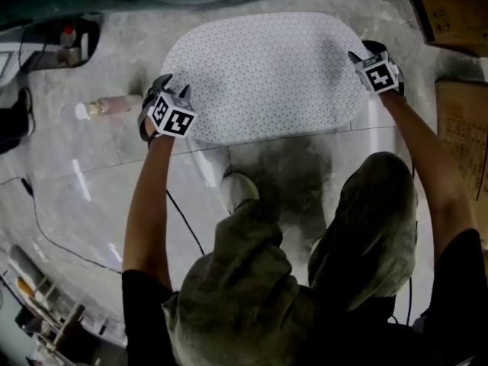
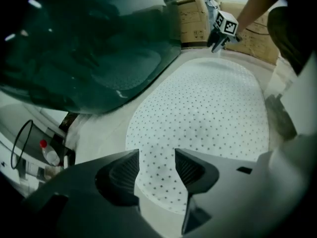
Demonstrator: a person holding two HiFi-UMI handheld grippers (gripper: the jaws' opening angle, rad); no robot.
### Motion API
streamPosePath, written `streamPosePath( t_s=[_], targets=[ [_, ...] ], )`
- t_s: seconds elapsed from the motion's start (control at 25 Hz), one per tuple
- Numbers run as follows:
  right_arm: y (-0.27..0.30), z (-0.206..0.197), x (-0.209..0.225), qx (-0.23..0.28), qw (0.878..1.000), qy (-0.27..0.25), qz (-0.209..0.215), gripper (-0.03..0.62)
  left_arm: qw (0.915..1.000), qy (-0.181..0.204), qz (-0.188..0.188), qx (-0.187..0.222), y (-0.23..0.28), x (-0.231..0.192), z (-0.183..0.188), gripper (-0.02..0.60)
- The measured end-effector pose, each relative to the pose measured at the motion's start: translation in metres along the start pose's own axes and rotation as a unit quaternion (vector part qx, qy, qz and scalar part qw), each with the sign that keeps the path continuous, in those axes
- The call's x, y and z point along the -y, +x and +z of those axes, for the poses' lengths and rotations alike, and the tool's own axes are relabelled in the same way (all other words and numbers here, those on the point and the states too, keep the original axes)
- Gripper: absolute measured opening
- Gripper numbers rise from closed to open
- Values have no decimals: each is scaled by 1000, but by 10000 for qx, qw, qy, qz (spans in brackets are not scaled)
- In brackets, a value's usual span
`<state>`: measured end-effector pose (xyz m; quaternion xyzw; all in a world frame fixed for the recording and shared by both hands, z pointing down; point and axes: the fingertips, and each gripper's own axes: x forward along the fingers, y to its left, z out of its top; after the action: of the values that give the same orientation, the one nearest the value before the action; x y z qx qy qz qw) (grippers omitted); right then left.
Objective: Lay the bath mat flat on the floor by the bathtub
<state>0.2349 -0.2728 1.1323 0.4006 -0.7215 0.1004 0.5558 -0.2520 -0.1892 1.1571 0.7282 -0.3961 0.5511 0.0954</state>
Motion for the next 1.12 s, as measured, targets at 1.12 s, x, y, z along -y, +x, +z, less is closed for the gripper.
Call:
streamPosePath(
  t_s=[1.12],
  targets=[
    [4,-135,-31,47,9522,2964,737,304,9682,-2457,-464,-121,-26,118,-77,258]
  ],
)
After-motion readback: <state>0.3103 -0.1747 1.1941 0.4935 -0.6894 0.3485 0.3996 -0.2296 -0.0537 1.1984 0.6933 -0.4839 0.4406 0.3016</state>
